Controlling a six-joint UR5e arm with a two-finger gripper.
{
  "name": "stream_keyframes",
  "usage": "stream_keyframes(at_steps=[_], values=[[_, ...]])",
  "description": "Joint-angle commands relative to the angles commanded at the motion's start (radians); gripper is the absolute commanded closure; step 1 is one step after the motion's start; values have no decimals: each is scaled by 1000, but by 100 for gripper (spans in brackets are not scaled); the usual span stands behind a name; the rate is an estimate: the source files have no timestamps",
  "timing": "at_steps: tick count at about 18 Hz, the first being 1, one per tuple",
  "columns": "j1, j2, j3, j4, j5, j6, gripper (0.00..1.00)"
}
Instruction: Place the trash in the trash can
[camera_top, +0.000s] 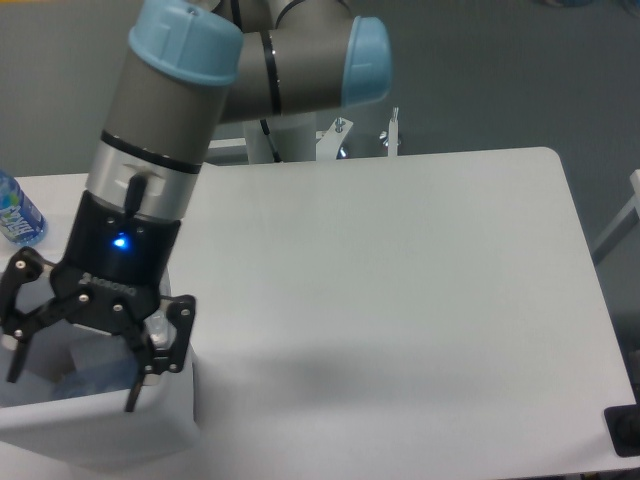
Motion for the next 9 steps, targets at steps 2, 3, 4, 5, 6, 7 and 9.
stream_keyframes(at_steps=[2, 3, 4, 5, 6, 7, 9], values=[[37, 18, -15, -6, 9, 86, 0], [55, 31, -24, -11, 21, 130, 0], [81, 43, -35, -12, 53, 162, 0], [94, 55, -37, -15, 96, 185, 0], [104, 60, -37, -27, 138, 204, 0], [117, 63, -37, -41, 178, 236, 0], [127, 69, -38, -75, 247, 319, 0]])
